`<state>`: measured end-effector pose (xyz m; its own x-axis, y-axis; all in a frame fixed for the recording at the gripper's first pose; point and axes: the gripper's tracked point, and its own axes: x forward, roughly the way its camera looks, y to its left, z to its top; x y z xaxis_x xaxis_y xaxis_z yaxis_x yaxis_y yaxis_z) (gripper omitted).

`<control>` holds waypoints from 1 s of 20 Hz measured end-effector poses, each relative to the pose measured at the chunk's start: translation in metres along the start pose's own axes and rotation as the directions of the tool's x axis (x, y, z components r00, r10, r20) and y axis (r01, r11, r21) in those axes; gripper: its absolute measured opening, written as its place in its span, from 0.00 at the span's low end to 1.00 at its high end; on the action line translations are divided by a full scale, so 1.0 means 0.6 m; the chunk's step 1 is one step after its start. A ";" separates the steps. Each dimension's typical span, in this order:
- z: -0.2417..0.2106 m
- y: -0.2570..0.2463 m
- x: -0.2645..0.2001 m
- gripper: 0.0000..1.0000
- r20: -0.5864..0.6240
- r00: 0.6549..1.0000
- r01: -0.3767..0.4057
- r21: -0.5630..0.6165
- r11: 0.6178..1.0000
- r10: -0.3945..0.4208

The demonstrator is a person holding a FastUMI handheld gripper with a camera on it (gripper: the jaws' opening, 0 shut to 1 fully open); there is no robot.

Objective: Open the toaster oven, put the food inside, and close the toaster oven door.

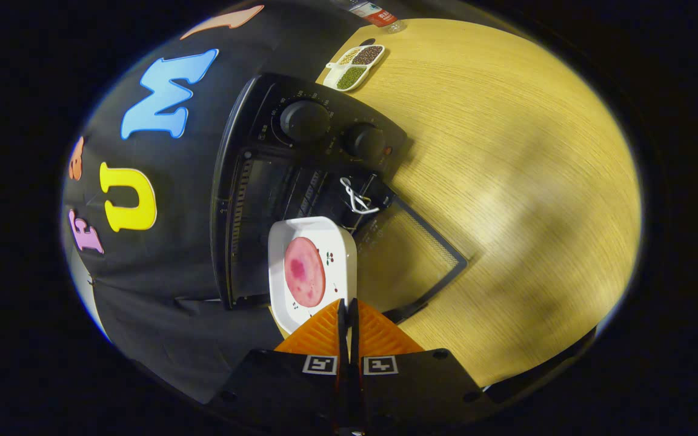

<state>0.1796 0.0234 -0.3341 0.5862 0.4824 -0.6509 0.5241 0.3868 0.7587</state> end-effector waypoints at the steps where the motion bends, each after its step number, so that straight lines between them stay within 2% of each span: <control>1: 0.008 0.009 0.012 0.02 0.002 1.000 -0.011 0.022 1.000 0.011; 5: 0.035 0.034 0.052 0.02 0.034 0.999 -0.034 0.072 0.997 0.032; 12: 0.080 0.052 0.104 0.02 0.173 0.984 -0.057 0.113 0.992 0.037; 17: 0.082 0.099 0.139 0.02 0.201 0.974 -0.143 0.192 0.971 0.104; 20: 0.077 0.121 0.147 0.05 0.225 0.965 -0.175 0.174 0.969 0.133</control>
<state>0.2977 0.0579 -0.3378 0.7747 0.3402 -0.5330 0.5134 0.1536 0.8443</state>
